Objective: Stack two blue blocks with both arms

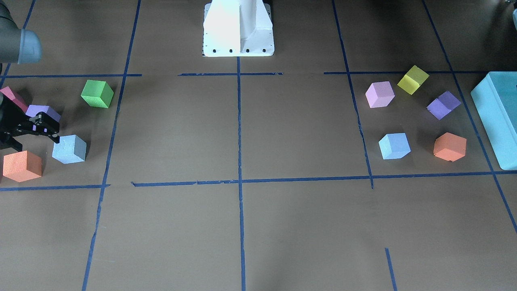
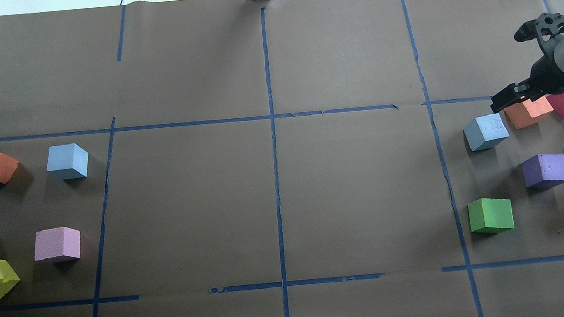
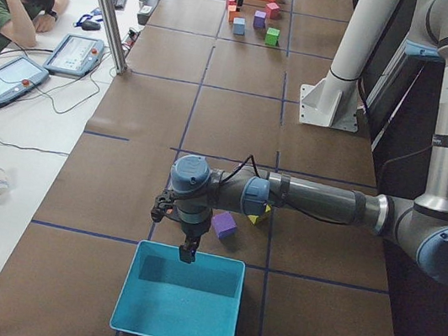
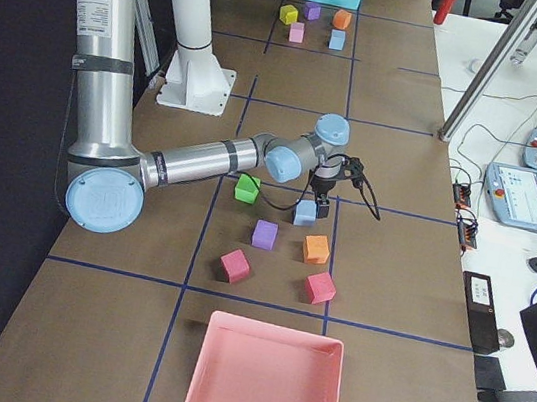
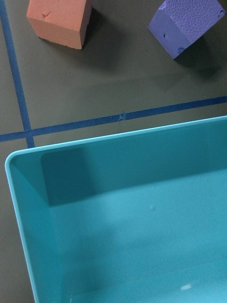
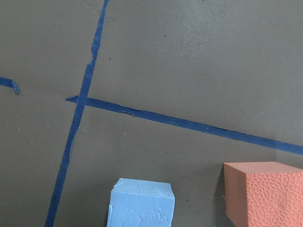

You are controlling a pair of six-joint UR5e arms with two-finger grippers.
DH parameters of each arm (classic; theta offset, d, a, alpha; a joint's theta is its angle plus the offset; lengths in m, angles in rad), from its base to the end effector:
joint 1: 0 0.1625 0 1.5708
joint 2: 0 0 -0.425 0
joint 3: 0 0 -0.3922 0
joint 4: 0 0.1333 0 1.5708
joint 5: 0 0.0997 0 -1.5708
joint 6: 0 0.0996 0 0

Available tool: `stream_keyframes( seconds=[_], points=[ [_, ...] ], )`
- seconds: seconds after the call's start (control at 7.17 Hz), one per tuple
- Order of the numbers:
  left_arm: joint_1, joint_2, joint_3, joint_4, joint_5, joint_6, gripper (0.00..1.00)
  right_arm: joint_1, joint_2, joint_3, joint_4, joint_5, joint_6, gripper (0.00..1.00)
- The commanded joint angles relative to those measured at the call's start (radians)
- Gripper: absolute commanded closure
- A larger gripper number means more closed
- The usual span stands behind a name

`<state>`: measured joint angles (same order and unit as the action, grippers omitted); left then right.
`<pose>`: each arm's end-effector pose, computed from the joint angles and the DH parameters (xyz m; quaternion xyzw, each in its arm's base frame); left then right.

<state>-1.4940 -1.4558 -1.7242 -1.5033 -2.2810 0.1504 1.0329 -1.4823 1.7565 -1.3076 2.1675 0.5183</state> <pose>-0.0344 -0.4446 0.6480 -0.0008 0.3479 0.1012 0.9320 -0.2117 -0.5059 0.4994 0.0764 -0.3726 -0.0871 0.9207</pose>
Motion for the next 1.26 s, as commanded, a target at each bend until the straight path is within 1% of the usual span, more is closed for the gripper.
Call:
stream_keyframes(
  seconds=[0.0, 0.14, 0.28, 0.56, 0.98, 1.12],
  points=[
    [0.001, 0.0, 0.0, 0.0, 0.0, 0.0, 0.0, -0.024, 0.002, -0.015, 0.001, -0.006, 0.066, 0.0],
    [0.001, 0.0, 0.0, 0.0, 0.0, 0.0, 0.0, -0.03, 0.002, -0.015, 0.004, -0.006, 0.11, 0.0],
    [0.001, 0.0, 0.0, 0.0, 0.0, 0.0, 0.0, -0.042, 0.002, -0.032, 0.046, -0.008, 0.123, 0.0],
    [0.001, 0.0, 0.0, 0.0, 0.0, 0.0, 0.0, -0.063, 0.002, -0.103, 0.137, -0.006, 0.121, 0.0],
    [0.001, 0.0, 0.0, 0.0, 0.0, 0.001, 0.0, -0.088, 0.002, -0.104, 0.142, -0.012, 0.134, 0.0],
    [0.001, 0.0, 0.0, 0.0, 0.0, 0.0, 0.0, -0.103, 0.0, -0.106, 0.142, -0.029, 0.135, 0.0]
  ],
)
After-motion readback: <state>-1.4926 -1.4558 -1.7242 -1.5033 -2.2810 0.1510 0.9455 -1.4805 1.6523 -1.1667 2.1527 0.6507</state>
